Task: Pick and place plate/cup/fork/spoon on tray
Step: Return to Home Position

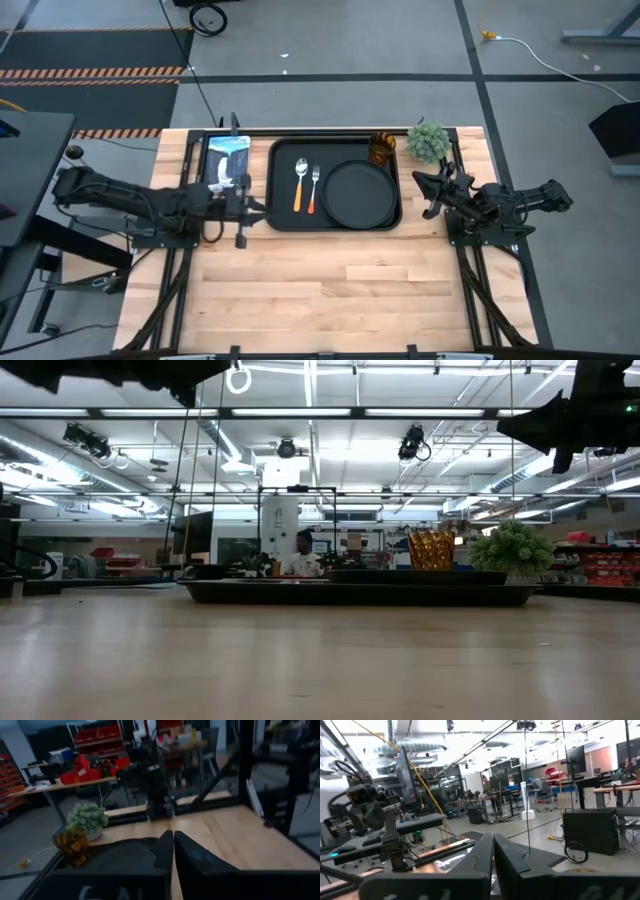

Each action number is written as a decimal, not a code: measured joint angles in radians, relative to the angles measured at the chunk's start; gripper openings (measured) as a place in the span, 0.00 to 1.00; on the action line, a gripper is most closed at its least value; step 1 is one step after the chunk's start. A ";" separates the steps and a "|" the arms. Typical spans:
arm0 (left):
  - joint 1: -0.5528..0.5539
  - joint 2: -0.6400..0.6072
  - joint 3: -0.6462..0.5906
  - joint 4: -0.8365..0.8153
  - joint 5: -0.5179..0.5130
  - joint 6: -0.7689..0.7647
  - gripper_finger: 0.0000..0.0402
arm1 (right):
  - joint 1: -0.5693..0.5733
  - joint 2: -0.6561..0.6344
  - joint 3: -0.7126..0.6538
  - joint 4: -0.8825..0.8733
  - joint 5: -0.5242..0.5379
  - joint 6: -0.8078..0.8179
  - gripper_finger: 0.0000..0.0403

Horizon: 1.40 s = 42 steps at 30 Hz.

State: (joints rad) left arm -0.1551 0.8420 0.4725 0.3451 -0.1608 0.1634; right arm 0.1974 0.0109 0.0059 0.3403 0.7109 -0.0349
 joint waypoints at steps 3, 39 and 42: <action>-0.009 -0.086 -0.081 0.041 0.000 -0.056 0.04 | 0.000 0.000 0.000 0.005 0.000 -0.001 0.06; -0.020 -0.725 -0.424 -0.267 0.246 -0.287 0.07 | 0.000 0.000 0.000 0.004 -0.004 -0.001 0.06; -0.008 -0.784 -0.464 -0.275 0.276 -0.313 0.07 | 0.000 0.000 0.000 0.004 -0.004 -0.002 0.06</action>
State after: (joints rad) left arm -0.1635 0.0580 0.0083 0.0698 0.1150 -0.1498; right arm 0.1974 0.0109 0.0059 0.3447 0.7070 -0.0364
